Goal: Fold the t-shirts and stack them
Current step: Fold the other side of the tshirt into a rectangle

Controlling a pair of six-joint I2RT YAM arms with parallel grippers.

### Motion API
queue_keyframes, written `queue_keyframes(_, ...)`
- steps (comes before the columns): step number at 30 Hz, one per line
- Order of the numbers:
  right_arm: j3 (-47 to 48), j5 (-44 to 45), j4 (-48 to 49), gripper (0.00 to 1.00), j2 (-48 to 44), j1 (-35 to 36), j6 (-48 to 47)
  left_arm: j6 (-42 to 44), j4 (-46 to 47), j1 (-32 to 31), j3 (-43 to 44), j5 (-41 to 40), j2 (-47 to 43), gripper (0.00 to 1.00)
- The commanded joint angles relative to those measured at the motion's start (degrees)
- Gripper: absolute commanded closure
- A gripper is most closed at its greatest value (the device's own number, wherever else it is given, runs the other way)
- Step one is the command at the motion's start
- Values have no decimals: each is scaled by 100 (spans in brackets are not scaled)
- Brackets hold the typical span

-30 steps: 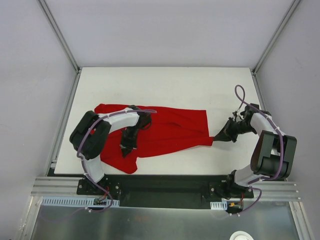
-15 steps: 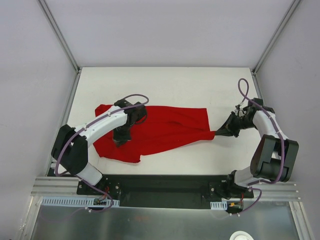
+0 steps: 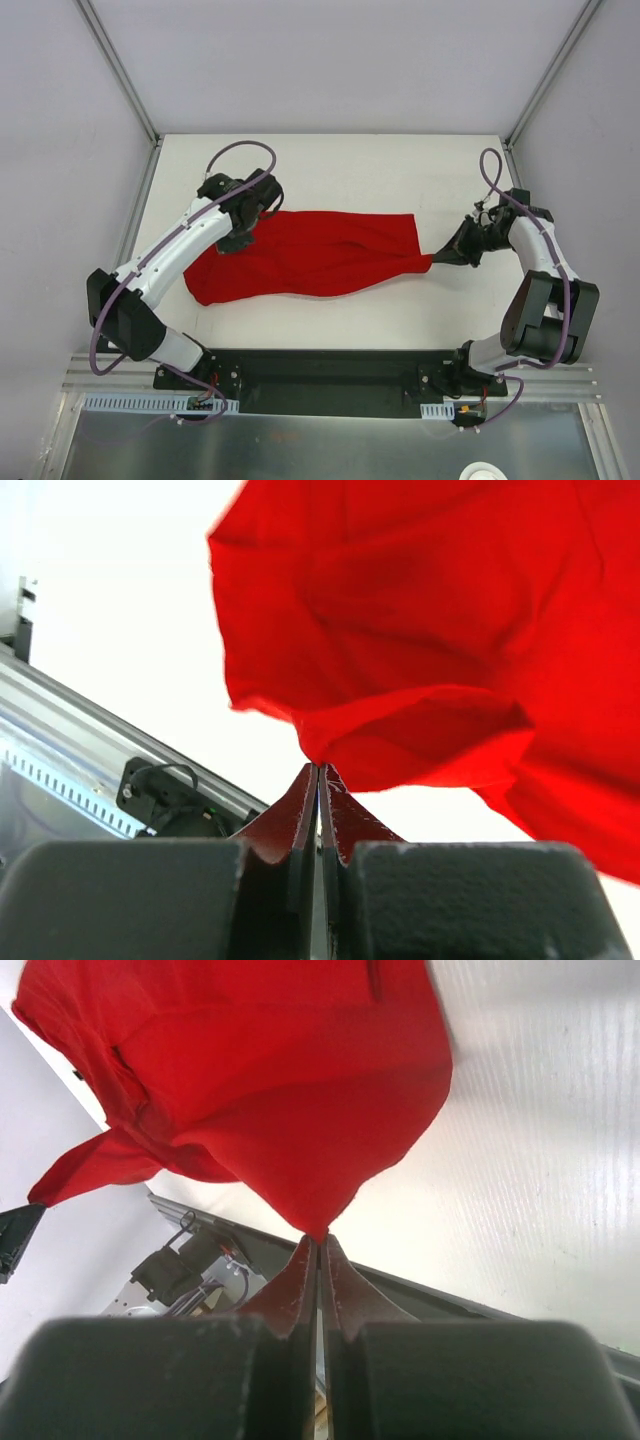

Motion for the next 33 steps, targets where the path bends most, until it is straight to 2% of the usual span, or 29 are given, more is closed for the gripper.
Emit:
queue_keyframes(1, 626, 47, -40, 99, -179, -6, 105, 120, -1124, 279, 377, -584, 334, 100)
queue_keyframes(5, 1110, 108, -84, 100, 32, -6, 123, 427, -993, 780, 737, -900, 581, 100)
queue_keyframes(9, 1524, 108, 47, 99, 366, 12, 228, 1032, -484, 1359, 1098, -936, 993, 100)
queue_keyframes(18, 2165, 293, 293, 99, 1508, 240, 194, 1973, 378, 1844, 1871, -788, 2293, 100)
queue_keyframes(24, 2507, 758, 610, 99, 2439, 609, 123, 2098, 440, 2020, 2232, -875, 3032, 100)
queue_keyframes(28, 3359, 1004, 426, 100, 3203, 855, 123, 2185, 545, 2318, 2425, -761, 3200, 100)
queue_keyframes(33, 3975, 1163, 320, 99, 3662, 979, 140, 2274, 528, 2600, 2602, -638, 3481, 100)
